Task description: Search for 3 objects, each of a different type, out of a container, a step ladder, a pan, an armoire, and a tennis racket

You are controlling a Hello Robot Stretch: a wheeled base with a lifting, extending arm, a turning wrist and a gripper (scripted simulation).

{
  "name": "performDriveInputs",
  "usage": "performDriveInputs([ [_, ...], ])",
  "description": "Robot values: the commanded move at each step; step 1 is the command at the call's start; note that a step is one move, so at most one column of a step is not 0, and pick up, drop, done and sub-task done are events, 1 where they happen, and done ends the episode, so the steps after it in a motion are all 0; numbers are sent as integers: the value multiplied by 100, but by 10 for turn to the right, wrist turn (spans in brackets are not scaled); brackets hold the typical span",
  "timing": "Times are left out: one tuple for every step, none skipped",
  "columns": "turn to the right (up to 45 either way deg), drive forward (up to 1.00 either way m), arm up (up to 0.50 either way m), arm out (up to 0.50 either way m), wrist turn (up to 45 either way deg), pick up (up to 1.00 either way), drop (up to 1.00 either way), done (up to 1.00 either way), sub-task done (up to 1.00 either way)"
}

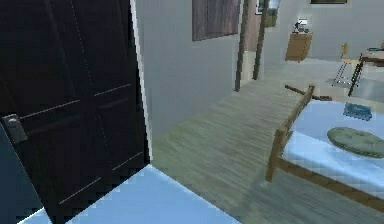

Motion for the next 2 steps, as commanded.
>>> performDriveInputs([
  [30, 0, 0, 0, 0, 0, 0, 0, 0],
  [0, 100, 0, 0, 0, 0, 0, 0, 0],
])
